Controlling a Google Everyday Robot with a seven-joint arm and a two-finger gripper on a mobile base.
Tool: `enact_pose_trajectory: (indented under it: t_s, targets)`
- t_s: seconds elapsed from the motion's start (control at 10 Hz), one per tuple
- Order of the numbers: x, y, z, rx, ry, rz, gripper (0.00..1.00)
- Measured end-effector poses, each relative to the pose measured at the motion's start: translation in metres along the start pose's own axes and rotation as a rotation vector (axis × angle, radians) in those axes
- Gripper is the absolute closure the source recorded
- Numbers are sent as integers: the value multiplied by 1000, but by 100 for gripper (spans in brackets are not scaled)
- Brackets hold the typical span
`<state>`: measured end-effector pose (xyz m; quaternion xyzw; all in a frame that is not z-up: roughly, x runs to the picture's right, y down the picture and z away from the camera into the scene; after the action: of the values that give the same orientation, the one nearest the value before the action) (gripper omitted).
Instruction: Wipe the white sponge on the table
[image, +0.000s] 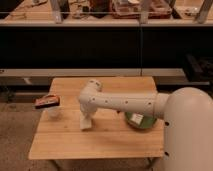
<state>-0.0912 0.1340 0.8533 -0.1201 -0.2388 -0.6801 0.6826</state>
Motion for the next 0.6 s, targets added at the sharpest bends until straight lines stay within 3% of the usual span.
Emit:
enact_pose_trajectory:
  t_s: [0.2,0.6]
  targets:
    - [8,44,-4,-17,5,64,82]
    - [3,103,0,-21,-6,144,82]
